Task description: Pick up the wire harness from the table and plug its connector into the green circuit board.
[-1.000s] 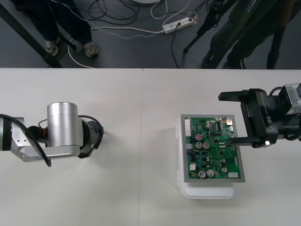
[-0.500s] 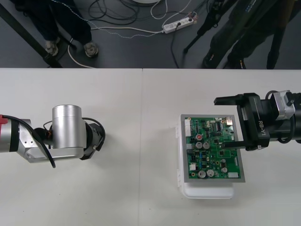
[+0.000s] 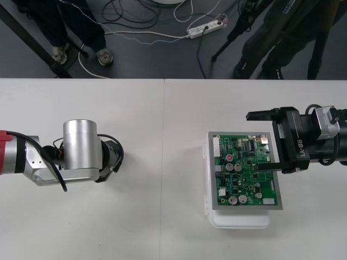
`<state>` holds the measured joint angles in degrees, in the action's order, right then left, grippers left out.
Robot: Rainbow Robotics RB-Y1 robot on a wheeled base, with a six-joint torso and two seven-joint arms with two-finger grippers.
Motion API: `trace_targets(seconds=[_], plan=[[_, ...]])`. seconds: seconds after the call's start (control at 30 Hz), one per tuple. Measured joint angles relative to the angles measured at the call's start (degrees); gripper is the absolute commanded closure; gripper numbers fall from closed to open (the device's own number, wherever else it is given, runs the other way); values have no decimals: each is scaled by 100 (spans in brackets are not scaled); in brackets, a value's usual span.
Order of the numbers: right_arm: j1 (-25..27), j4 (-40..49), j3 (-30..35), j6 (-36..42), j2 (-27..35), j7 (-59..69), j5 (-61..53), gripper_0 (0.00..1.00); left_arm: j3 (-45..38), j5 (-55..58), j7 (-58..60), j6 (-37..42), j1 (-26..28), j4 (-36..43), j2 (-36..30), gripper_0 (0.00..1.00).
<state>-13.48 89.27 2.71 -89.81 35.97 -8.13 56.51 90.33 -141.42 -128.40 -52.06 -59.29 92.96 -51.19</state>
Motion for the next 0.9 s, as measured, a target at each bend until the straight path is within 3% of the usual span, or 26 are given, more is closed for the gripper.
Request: trace_targets(seconds=[0.9], plan=[[4, 0, 0, 0, -28, 5, 0, 0, 0, -234, 1, 1, -20, -50, 44, 15]])
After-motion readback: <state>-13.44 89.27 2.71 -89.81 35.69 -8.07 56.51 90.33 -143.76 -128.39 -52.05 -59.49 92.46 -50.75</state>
